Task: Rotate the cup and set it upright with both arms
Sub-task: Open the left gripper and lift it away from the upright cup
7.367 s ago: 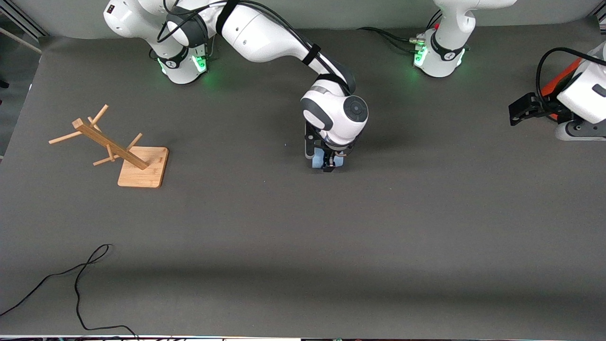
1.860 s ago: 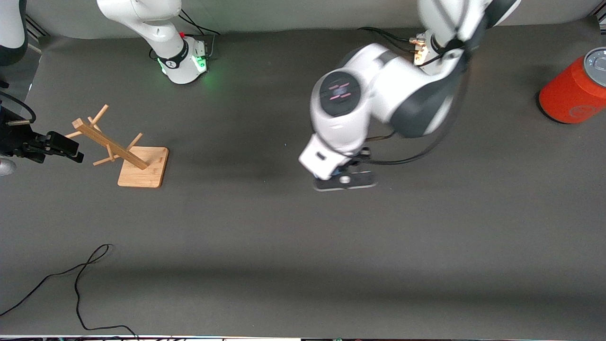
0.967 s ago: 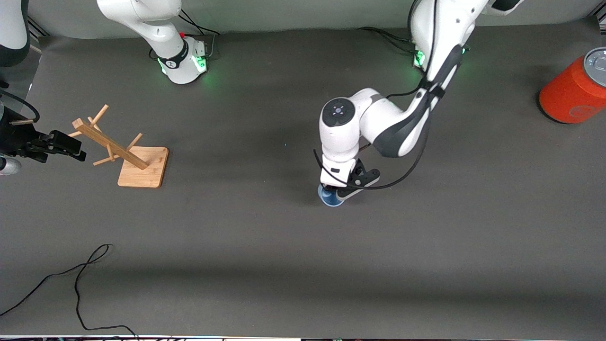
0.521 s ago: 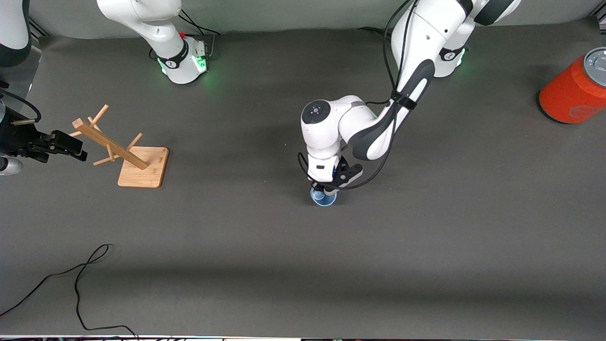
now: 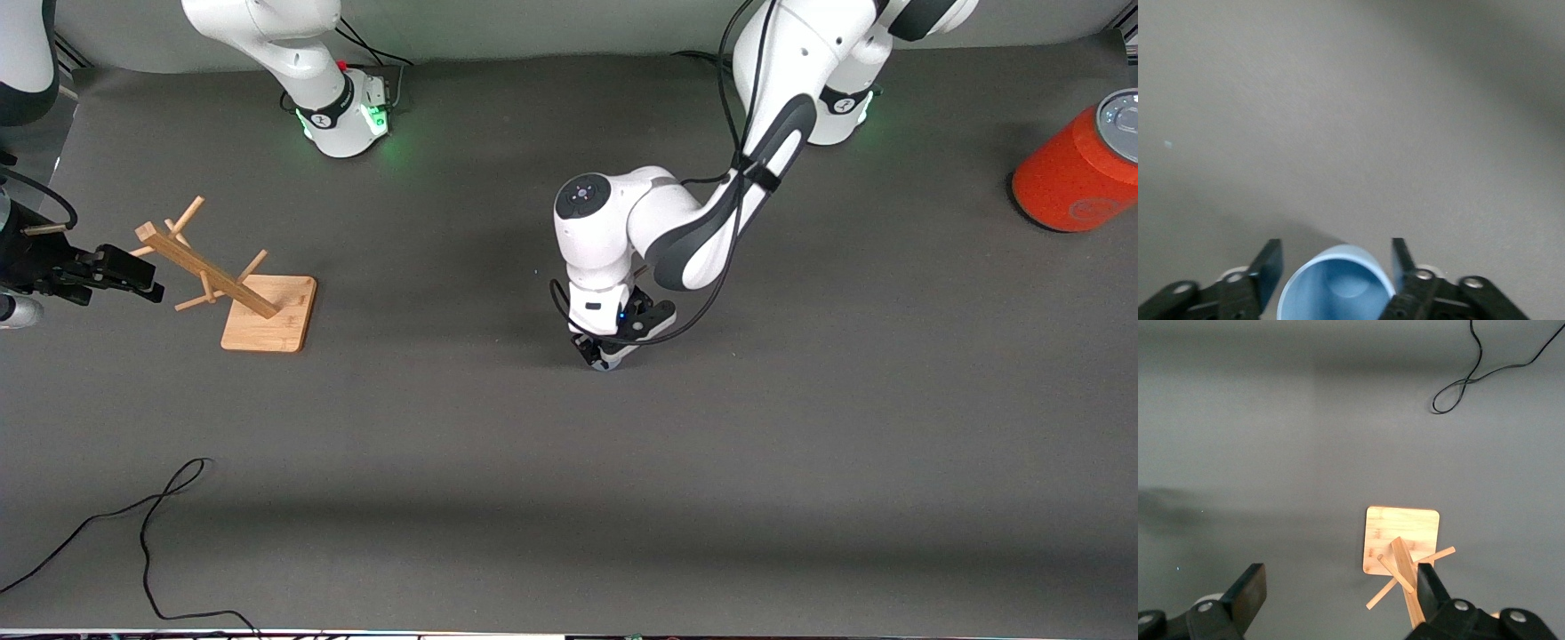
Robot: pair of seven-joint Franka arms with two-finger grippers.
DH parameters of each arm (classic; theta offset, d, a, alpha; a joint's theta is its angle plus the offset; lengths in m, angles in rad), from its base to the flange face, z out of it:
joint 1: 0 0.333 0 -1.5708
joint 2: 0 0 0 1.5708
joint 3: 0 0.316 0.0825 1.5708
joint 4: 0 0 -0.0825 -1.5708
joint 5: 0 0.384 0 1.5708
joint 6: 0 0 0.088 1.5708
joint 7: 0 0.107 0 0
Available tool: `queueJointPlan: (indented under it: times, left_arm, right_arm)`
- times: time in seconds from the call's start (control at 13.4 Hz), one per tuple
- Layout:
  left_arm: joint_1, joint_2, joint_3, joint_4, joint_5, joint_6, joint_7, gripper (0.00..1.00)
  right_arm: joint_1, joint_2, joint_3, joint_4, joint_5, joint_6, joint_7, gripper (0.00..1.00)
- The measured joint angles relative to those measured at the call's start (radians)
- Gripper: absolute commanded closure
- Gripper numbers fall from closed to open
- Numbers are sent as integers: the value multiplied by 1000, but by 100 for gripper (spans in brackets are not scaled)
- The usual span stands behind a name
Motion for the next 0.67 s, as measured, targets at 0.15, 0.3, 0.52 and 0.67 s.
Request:
queueJointPlan:
  times: [0.15,0.3,0.52,0.67]
  left_arm:
    - [7,-42,0,73,-114,-123,131,0]
    - [56,-96,1,131,-177,-256,288,0]
    - [217,-197,4,147,-324,-390,608,0]
    - [347,-262,4,148,-388,-476,820,0]
  right_arm:
    - [0,0,0,0,0,0,0,0]
    - [0,0,0,0,0,0,0,0]
    - [1,0,0,0,0,0,0,0]
    - [1,0,0,0,0,0,0,0]
